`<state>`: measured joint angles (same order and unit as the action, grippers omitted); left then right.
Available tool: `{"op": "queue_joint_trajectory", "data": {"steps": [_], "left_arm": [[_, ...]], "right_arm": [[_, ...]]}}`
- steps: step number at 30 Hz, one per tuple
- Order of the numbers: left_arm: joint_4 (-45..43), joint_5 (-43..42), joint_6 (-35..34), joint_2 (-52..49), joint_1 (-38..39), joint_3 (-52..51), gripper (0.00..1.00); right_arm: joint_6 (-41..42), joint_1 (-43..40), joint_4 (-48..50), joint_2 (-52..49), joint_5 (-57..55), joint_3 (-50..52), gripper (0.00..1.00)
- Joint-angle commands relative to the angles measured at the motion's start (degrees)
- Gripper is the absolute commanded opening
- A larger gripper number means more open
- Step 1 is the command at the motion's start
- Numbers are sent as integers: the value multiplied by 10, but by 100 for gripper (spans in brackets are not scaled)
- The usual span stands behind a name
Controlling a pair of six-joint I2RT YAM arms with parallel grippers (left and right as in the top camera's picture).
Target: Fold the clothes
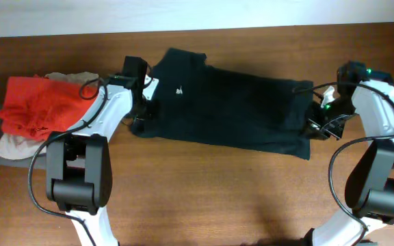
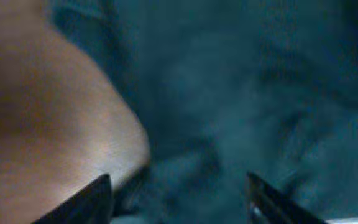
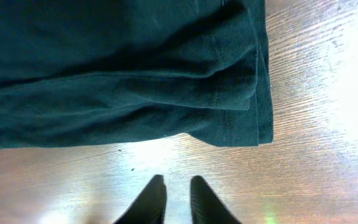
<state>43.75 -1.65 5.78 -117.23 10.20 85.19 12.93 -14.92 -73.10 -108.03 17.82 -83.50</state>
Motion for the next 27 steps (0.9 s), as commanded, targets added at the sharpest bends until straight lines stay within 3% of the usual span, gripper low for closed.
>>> {"op": "queue_joint_trajectory", "data": {"steps": [1, 4, 6, 8, 10, 12, 15, 17, 22, 27], "left_arm": [[-35, 58, -4, -7, -13, -26, 69], [-46, 35, -4, -26, -24, -31, 69], [-43, 1, -4, -41, -28, -31, 66], [-36, -37, -4, -57, -28, -31, 53], [-30, -57, -4, -63, -27, -31, 38], [-23, -72, -4, -63, -26, -31, 24], [-12, -76, -4, -63, -26, -31, 5], [3, -76, -5, -63, -26, -31, 1], [31, -78, -4, -63, -26, -31, 0], [35, -78, -4, -63, -26, -31, 0]], "right_arm": [[-2, 3, 3, -3, -5, 12, 25], [-2, 3, 3, -3, -5, 17, 38], [-2, 3, 3, -3, -6, 17, 54], [-2, 3, 3, -3, -7, 17, 63], [2, 3, 4, -3, -22, 17, 64], [12, 3, 4, -3, -42, 17, 63], [11, 3, 11, -3, -48, 26, 53], [11, 3, 18, -3, -48, 40, 52], [28, 3, 75, -3, -36, 96, 25], [26, 3, 152, -3, -3, 146, 21]]}}
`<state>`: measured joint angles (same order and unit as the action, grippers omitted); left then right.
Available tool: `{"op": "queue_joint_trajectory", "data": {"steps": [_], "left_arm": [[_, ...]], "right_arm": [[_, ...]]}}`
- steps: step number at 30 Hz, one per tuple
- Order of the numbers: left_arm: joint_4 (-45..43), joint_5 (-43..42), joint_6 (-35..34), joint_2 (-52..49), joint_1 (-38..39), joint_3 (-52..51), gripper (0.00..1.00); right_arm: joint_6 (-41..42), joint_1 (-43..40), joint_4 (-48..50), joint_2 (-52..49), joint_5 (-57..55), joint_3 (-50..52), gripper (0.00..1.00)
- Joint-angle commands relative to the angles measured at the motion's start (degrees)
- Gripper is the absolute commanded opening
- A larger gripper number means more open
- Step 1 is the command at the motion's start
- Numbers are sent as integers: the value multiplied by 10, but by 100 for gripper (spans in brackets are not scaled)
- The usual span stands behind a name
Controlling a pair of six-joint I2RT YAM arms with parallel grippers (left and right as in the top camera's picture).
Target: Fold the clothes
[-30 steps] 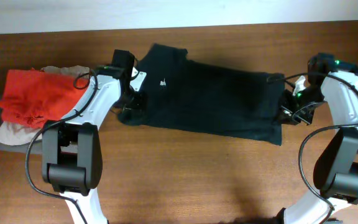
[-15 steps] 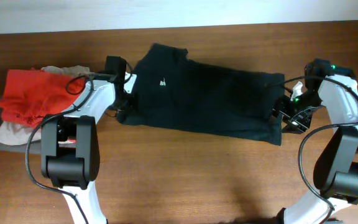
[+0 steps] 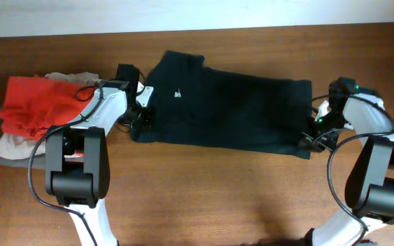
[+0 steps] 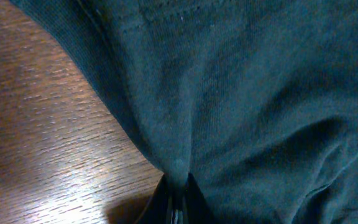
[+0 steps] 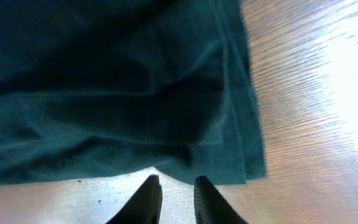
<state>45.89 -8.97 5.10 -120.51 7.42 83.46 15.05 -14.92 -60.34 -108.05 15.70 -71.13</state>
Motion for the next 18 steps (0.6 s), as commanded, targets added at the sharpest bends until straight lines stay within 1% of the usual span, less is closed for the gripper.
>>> {"op": "queue_joint_trajectory", "data": {"steps": [1, 3, 4, 5, 7, 9, 11, 14, 15, 18], "left_arm": [[14, -5, 3, -30, 2, -13, 0], [17, -5, 3, -30, 2, -13, 1], [20, -5, 3, -30, 2, -13, 1], [23, -5, 3, -30, 2, -13, 0], [29, -5, 3, -30, 2, -13, 1], [34, -5, 3, -30, 2, -13, 1], [41, -5, 3, -30, 2, -13, 0], [57, -2, 3, -30, 2, -13, 0], [68, -2, 3, -30, 2, -13, 1], [93, 0, 3, -30, 2, -13, 1]], "right_arm": [[5, 3, 44, -3, 16, 31, 20], [5, 3, 90, -3, 16, 52, 11], [5, 3, 109, -3, 13, 61, 10], [8, 3, 123, -3, 6, 69, 7], [20, 3, 148, -3, -15, 87, 4], [20, 3, 154, -3, -31, 101, 4], [43, 2, 144, -3, -60, 113, 4], [104, -6, 99, -3, -129, 116, 4], [134, -14, 70, 0, -157, 114, 4], [151, -34, 28, 9, -187, 111, 4]]}}
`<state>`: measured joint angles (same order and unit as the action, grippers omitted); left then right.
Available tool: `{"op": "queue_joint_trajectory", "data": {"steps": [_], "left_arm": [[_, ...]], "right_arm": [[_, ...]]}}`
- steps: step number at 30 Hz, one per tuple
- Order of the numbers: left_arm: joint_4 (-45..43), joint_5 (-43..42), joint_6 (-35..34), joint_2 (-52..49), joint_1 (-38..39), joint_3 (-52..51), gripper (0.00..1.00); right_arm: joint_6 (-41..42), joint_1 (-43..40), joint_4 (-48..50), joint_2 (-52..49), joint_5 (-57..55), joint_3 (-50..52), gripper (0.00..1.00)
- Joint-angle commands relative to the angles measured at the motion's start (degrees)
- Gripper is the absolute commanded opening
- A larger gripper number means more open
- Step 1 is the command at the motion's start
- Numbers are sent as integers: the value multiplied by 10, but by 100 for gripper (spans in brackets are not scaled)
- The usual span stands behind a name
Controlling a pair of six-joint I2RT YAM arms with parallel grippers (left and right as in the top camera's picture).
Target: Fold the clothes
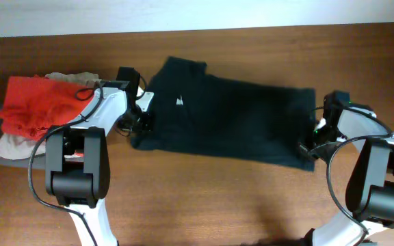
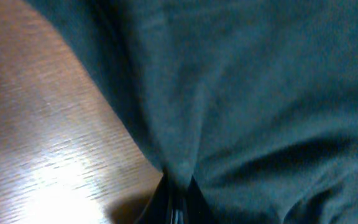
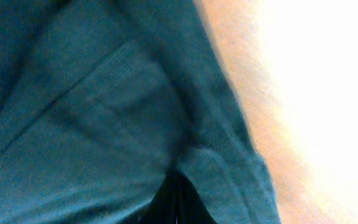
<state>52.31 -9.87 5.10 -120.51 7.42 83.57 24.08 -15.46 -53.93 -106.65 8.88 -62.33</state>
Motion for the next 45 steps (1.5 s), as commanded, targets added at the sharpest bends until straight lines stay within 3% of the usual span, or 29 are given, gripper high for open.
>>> {"op": "queue_joint_trajectory", "data": {"steps": [1, 14, 20, 26, 30, 36, 42, 45], "left_arm": [[36, 11, 3, -30, 2, -14, 0], [203, -21, -58, -30, 3, -15, 1], [201, -49, -88, -30, 18, -29, 0], [174, 16, -88, -27, 19, -23, 2], [195, 44, -88, -21, 17, -2, 11], [209, 125, -88, -6, 16, 28, 36], [233, 166, -98, -6, 4, 90, 32], [244, 163, -98, -6, 1, 147, 32]], "right_arm": [[65, -35, -48, 1, -129, 22, 4], [64, -63, -63, 41, -173, 22, 4], [62, -63, -52, 41, -160, 15, 4], [11, -63, -52, 41, -95, -26, 4], [-18, -63, -65, 41, -48, -72, 5], [-29, -63, -92, 41, -24, -129, 15], [-64, -63, -101, 41, 41, -152, 19], [-71, -63, -122, 41, 81, -173, 26]]}}
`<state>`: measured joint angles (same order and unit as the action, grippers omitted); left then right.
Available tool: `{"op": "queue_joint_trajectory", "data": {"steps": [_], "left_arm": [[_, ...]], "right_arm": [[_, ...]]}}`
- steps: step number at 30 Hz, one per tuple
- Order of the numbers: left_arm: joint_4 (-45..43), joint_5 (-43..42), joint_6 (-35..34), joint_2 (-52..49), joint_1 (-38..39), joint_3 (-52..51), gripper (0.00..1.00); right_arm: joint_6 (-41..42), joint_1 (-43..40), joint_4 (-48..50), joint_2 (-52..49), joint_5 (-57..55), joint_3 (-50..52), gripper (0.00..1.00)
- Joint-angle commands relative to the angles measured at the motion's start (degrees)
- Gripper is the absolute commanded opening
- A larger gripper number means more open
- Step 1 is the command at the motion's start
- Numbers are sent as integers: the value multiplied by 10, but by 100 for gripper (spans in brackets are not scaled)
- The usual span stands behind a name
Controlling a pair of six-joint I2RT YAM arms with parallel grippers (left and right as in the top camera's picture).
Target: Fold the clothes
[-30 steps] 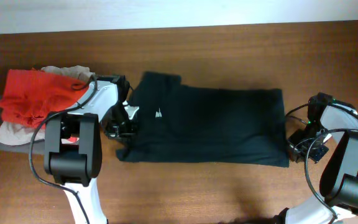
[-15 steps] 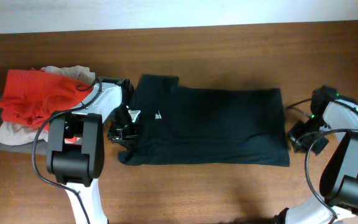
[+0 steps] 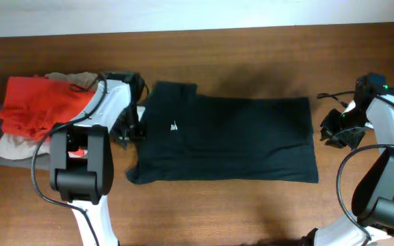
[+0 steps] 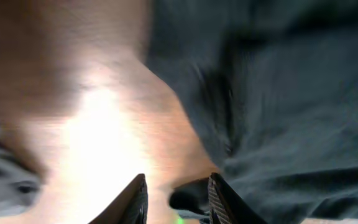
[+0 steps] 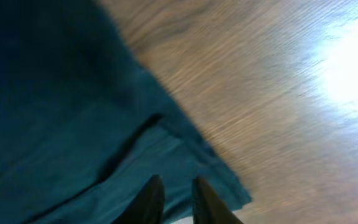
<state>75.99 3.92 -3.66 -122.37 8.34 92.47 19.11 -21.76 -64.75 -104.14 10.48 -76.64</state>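
A dark teal T-shirt [image 3: 231, 140] lies spread flat on the wooden table [image 3: 252, 212], neck end to the left. My left gripper [image 3: 124, 134] stands just off its left edge, open, with nothing between the fingers. In the left wrist view the gripper [image 4: 176, 200] is over bare wood, with the shirt [image 4: 291, 93] to its right. My right gripper [image 3: 328, 133] is beside the right hem. In the right wrist view the gripper [image 5: 174, 200] is narrowly open over the hem corner of the shirt [image 5: 55, 112].
A red garment [image 3: 36, 102] lies heaped on beige clothes [image 3: 9, 145] at the table's left end, close behind my left arm. The table's far edge meets a white wall [image 3: 183, 14].
Both grippers were shut on the shirt's side edges; now both are open and off the cloth. The shirt lies flatter, squarer and a little nearer the front.
First both grippers were open at the shirt's two ends, with the shirt askew. Then the left was shut on the left edge, and afterwards the right was shut on the hem too. Now the shirt is spread flat and both have let go.
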Motion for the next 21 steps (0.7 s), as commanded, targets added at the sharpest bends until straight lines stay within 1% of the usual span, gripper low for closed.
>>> {"op": "queue_joint_trajectory", "data": {"steps": [1, 3, 4, 6, 7, 9, 10, 12, 14, 15, 17, 18, 21], "left_arm": [[12, 25, -10, 12, -8, 82, 33], [17, 20, -8, 12, -6, 129, 39], [14, 3, 7, 12, -3, 160, 50], [-5, -29, 38, 12, -2, 190, 65], [-20, -50, 61, 12, -2, 199, 68], [-57, -88, 99, 12, -2, 207, 69], [-75, -104, 114, 12, -2, 207, 70], [-102, -118, 118, 12, -2, 207, 73], [-128, -134, 153, 12, -2, 207, 73], [-138, -144, 174, 12, -2, 207, 73], [-163, -161, 195, 10, -2, 207, 73], [-172, -164, 199, 9, -2, 207, 73], [-199, -169, 200, -6, -2, 207, 77]], "right_arm": [[-22, 0, -24, 16, 70, -40, 32], [-13, 0, -63, 16, 72, -73, 44], [-9, 3, -93, 16, 80, -99, 50], [-9, 9, -130, 16, 89, -138, 56], [-9, 14, -140, 16, 94, -155, 64], [-9, 25, -141, 16, 131, -186, 90], [-9, 31, -141, 16, 138, -196, 99], [-9, 39, -132, 16, 164, -202, 99], [-8, 47, -117, 16, 213, -202, 99], [5, 51, -110, 16, 227, -202, 99], [56, 61, -106, 16, 223, -202, 99], [59, 65, -105, 16, 223, -202, 99], [58, 84, -109, 16, 204, -202, 99]]}}
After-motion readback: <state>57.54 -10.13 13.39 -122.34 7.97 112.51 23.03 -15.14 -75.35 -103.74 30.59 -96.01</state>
